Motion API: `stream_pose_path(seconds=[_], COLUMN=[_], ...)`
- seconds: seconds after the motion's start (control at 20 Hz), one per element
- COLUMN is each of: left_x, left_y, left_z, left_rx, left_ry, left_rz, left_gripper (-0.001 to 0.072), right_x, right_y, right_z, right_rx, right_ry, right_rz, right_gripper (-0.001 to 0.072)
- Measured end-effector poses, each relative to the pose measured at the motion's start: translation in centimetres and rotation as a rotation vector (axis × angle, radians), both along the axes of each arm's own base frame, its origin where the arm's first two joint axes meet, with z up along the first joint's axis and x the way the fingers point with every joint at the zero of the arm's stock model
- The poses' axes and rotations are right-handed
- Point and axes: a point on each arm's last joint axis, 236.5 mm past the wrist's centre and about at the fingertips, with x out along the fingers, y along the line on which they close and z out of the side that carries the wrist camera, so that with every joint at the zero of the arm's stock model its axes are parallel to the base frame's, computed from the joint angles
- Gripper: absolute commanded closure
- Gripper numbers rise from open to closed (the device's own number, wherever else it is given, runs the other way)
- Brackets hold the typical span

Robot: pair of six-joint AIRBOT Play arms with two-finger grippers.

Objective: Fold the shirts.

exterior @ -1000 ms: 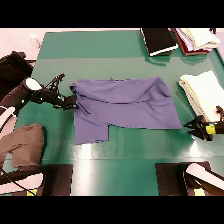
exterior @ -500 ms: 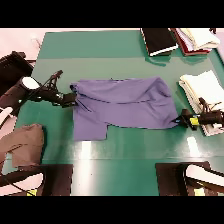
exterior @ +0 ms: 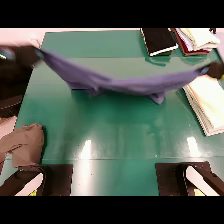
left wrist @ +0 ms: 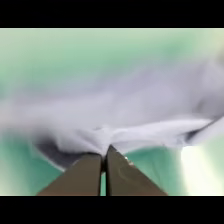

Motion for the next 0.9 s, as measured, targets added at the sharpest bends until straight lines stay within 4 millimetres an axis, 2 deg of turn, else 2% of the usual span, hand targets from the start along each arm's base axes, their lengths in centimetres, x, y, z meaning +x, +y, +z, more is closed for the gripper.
stream_pose_path(seconds=[0.1,0.25,0.35,0.45,0.55,0.65,0.75,0.9], left_x=[-3.4,-9.9,-13.5,-15.7,-14.9,-11.7,-6.9,1.0], left_y=[0.3,0.9,1.4,1.9,2.5,2.9,3.1,2.7], left_z=[8.6,19.1,23.8,26.1,25.8,23.0,18.2,7.8], left_rx=[-0.016,-0.052,-0.08,-0.091,-0.081,-0.055,-0.021,0.03], left_ry=[-0.209,-0.492,-0.636,-0.715,-0.698,-0.601,-0.449,-0.155], left_rz=[0.005,0.015,0.029,0.047,0.075,0.105,0.122,0.122], left_gripper=[0.0682,0.0682,0.0682,0.0682,0.0681,0.0681,0.0681,0.068], right_x=[-1.7,-5.7,-8.3,-10.3,-11.1,-9.9,-7.3,-2.4], right_y=[0.2,0.2,0.2,0.3,0.3,-0.3,-1.4,-2.7], right_z=[8.3,18.0,22.1,24.9,26.1,24.8,21.6,13.4], right_rx=[-0.1,-0.231,-0.287,-0.317,-0.325,-0.316,-0.291,-0.224], right_ry=[-0.196,-0.424,-0.518,-0.578,-0.584,-0.511,-0.385,-0.123], right_rz=[-0.019,-0.089,-0.134,-0.169,-0.178,-0.176,-0.167,-0.12], right_gripper=[0.0693,0.0693,0.0694,0.0694,0.0694,0.0694,0.0695,0.0695])
